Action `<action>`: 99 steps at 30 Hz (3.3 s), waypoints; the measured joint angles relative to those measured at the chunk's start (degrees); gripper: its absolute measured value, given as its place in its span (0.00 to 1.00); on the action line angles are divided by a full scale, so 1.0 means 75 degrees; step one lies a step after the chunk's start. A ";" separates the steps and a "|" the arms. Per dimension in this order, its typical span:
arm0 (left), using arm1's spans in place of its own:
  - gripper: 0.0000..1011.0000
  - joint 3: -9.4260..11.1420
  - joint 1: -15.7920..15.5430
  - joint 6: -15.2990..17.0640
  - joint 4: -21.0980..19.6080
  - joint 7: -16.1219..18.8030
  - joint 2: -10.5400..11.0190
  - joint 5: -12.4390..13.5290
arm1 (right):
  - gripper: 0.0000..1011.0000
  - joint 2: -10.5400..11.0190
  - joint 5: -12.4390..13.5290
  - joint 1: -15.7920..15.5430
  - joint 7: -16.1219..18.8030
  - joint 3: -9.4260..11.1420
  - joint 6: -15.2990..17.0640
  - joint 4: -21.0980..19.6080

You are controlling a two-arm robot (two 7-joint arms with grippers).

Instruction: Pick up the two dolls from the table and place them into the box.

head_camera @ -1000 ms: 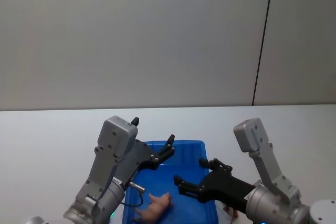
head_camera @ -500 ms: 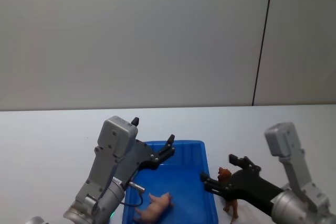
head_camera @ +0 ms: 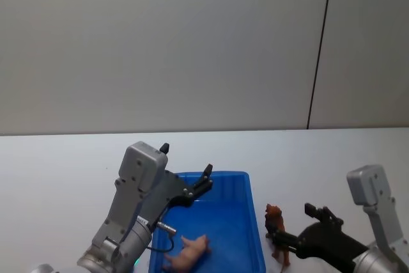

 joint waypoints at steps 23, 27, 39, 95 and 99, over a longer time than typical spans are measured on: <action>0.99 0.0000 0.0000 0.0000 0.0000 0.0000 0.0000 0.0000 | 0.90 -0.0243 0.0028 0.0238 -0.0076 -0.0122 0.0467 0.1027; 0.99 0.0000 0.0000 0.0000 0.0000 0.0000 0.0000 0.0000 | 0.80 -0.0297 0.0034 0.0306 -0.0076 -0.0144 0.0497 0.1150; 0.99 0.0000 0.0000 0.0000 0.0000 0.0000 0.0000 0.0000 | 0.44 -0.0359 0.0056 0.0411 -0.0166 -0.0147 0.0441 0.1263; 0.99 0.0000 0.0000 0.0000 0.0000 0.0000 0.0000 0.0000 | 0.76 -0.1068 -0.0219 0.1524 0.0903 -0.0532 0.0386 0.1150; 0.99 0.0000 0.0000 0.0000 0.0000 0.0000 0.0000 0.0000 | 0.91 -0.0931 -0.0134 0.1438 0.0899 -0.0443 0.0341 0.1063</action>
